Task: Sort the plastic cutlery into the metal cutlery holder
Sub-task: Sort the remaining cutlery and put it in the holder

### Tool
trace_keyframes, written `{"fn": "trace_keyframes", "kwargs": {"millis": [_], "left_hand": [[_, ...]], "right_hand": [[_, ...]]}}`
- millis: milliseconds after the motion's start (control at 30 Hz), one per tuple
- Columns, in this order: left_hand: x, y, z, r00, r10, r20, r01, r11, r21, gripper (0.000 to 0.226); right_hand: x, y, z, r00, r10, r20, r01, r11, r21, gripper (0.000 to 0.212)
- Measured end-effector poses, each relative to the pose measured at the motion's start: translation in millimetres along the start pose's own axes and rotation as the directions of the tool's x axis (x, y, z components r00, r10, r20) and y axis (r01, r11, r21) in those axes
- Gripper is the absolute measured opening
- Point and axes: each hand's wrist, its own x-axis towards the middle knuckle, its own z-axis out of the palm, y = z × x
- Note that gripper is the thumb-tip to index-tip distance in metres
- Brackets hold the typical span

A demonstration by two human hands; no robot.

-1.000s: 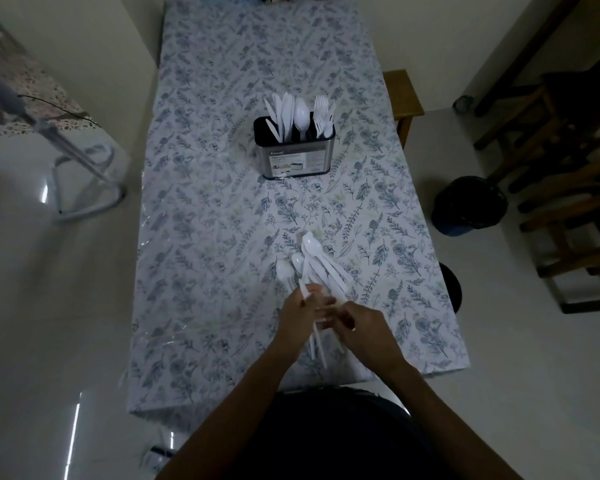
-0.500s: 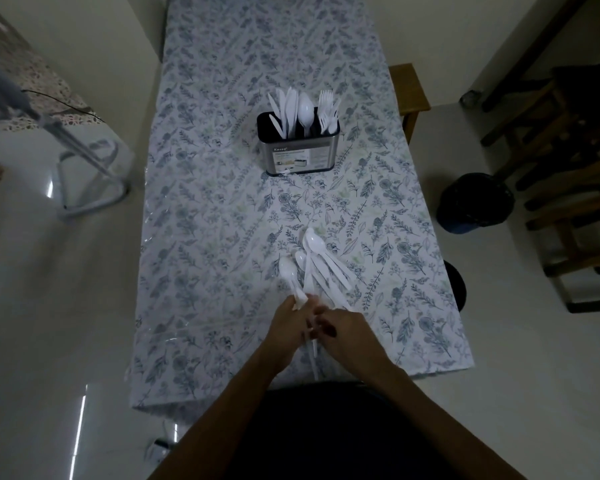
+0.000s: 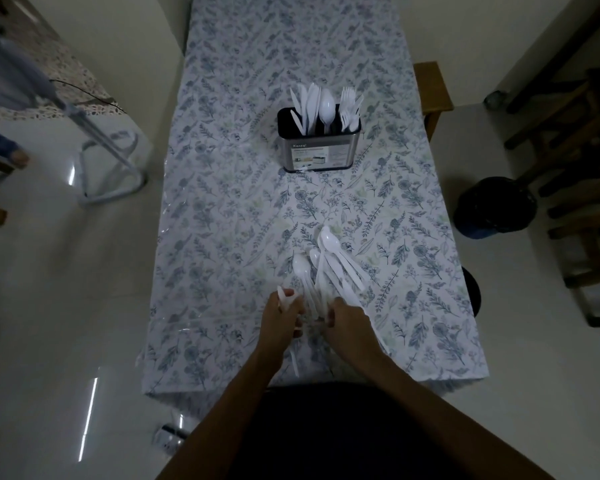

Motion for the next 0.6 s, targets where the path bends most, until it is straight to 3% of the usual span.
{"fn": "trace_keyframes", "kwargs": {"millis": [100,167,300,400,533,600], "left_hand": [[-1.5,2.3,5.2,0.997,-0.027,0.067,0.031,0.998,-0.054,0.032],[0.8,2.9,7.0,0.995,0.003,0.097,0.003,0.998,-0.059,0.027],[4.4,5.8,9.2,0.986,-0.005,0.167,0.025,0.993,-0.114,0.033],[3.5,6.5,9.5,0.993,-0.015,0.115,0.031,0.989,-0.147,0.023],[5.3,11.0,5.6,0.987,-0.111,0.119,0.141,0.951,-0.275,0.013],[7.8,10.2,2.8,0.983,-0.151,0.103,0.174,0.946,-0.273,0.011]], "right_hand": [[-14.3,-9.7,-4.7,0.993,-0.104,0.049,0.099,0.99,0.099,0.015],[-19.4,-10.3,-4.6,0.981,-0.178,0.07,0.166,0.973,0.158,0.012],[-18.4,-3.8,-11.9,0.966,-0.245,0.078,0.221,0.947,0.233,0.01],[-15.3,-1.6,-14.9,0.976,-0.209,0.057,0.189,0.951,0.243,0.021],[-1.4,23.8,-11.7,1.0,-0.021,-0.012,0.019,0.986,-0.166,0.035],[0.1,28.4,-8.6,0.999,0.028,0.032,-0.021,0.98,-0.2,0.037]]}}
